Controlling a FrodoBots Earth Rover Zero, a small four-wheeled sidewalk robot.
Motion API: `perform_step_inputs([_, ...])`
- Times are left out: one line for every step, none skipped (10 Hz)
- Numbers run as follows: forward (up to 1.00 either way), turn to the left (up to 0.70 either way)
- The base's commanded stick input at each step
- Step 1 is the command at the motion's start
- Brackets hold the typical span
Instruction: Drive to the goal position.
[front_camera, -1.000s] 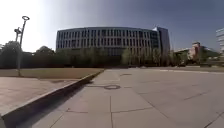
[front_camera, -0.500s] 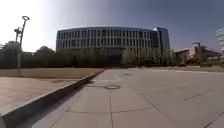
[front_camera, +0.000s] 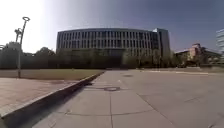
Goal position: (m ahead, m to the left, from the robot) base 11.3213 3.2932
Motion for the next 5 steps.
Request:
perform_step_inputs([0.7,0.02])
perform_step_inputs([0.7,0.02])
perform_step_inputs([0.7,0.02])
perform_step_inputs([0.7,0.02])
perform_step_inputs([0.7,0.02])
